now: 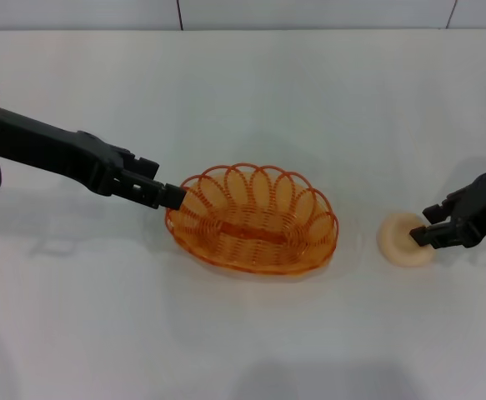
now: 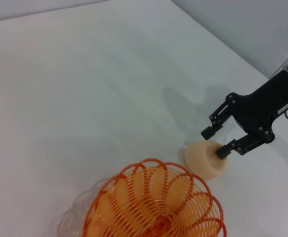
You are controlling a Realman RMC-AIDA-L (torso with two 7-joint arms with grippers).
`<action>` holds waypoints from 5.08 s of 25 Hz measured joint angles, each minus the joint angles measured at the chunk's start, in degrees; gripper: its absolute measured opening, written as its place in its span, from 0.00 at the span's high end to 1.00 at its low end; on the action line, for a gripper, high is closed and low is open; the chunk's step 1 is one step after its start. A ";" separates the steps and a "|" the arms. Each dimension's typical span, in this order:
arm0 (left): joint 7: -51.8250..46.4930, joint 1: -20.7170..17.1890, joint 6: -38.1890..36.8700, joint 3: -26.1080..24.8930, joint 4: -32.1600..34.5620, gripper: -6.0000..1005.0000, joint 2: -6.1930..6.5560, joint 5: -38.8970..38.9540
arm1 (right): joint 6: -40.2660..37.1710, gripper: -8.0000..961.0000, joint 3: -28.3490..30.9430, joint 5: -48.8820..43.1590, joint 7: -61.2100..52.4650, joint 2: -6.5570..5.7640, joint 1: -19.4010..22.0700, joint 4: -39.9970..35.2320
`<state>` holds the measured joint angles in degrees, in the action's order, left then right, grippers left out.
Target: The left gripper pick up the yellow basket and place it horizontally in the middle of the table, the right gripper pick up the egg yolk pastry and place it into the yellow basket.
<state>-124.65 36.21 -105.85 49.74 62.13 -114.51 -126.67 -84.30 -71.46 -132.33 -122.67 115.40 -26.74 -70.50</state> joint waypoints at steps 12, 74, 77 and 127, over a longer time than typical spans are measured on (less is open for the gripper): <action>-0.16 0.01 0.45 -0.03 0.00 0.14 -0.01 0.19 | -1.03 0.84 0.00 0.37 -0.18 0.00 0.12 -0.08; 0.21 -1.05 0.55 -0.09 0.00 0.14 0.08 0.01 | 19.73 0.87 -25.46 18.61 3.97 0.52 -2.13 -4.55; 0.19 -1.09 0.56 -0.08 0.00 0.14 0.08 0.01 | 19.86 0.82 -25.39 18.61 4.14 0.53 -2.17 -4.61; 8.42 -2.69 -0.49 -1.01 -0.30 0.14 -1.11 0.46 | 2.51 0.11 0.86 33.58 26.67 -0.18 8.06 4.50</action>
<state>-116.23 33.52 -106.34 48.73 61.84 -115.62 -126.21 -81.80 -70.60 -98.75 -96.00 115.22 -18.68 -66.01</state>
